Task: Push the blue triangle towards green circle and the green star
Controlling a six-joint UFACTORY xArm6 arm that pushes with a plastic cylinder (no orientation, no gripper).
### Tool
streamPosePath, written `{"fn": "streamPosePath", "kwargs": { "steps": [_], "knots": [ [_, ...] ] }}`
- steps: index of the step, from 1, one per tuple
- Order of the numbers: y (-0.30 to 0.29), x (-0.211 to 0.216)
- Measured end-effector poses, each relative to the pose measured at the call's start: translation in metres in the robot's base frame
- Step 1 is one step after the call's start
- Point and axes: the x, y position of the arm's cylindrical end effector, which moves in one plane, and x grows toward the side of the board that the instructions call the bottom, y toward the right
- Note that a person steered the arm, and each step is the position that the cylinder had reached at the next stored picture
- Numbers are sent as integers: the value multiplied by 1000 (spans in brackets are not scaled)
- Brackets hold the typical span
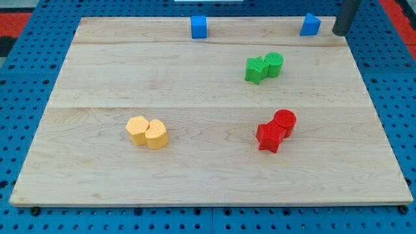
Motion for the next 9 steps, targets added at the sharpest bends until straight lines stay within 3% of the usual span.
{"fn": "streamPosePath", "kwargs": {
  "steps": [1,2,4,7,9],
  "knots": [
    [-2,-33],
    [-28,-31],
    [-74,-13],
    [-63,24],
    [-112,22]
  ]
}}
